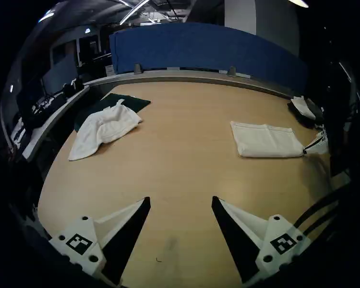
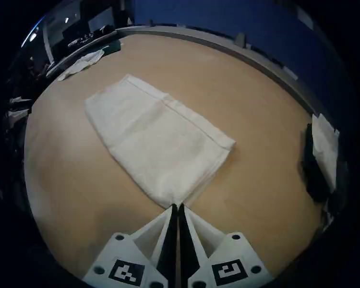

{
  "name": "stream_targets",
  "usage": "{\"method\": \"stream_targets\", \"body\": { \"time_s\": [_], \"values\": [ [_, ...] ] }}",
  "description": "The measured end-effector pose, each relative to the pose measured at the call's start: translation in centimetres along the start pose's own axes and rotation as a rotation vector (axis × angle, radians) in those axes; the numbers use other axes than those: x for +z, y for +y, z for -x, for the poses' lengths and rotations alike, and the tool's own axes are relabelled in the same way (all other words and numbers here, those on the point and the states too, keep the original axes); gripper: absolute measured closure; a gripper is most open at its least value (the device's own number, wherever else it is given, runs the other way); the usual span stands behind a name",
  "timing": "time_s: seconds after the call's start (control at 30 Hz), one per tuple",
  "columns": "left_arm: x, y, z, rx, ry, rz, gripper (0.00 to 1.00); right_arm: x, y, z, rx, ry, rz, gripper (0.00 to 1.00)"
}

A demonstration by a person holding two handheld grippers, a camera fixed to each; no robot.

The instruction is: Fold towel

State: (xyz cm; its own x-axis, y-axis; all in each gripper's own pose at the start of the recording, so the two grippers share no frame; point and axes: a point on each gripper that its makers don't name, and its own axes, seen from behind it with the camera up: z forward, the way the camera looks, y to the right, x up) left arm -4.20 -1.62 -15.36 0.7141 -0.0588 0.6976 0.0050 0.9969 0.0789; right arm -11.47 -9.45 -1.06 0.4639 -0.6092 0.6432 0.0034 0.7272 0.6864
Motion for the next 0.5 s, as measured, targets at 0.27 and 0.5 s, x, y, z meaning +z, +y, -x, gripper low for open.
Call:
{"method": "stream_targets", "body": {
  "time_s": [0.27,0.5],
  "values": [
    [0.1,0.0,0.1,-0.001,-0.001,0.004,0.05,-1.0,0.0,-1.2,-0.016,0.018,0.004,0.98],
    [-0.1,0.0,0.1,0.0,0.001,0.006,0.05,-2.4,-0.2,-3.1,-0.041,0.048,0.006,0.98]
  ]
}}
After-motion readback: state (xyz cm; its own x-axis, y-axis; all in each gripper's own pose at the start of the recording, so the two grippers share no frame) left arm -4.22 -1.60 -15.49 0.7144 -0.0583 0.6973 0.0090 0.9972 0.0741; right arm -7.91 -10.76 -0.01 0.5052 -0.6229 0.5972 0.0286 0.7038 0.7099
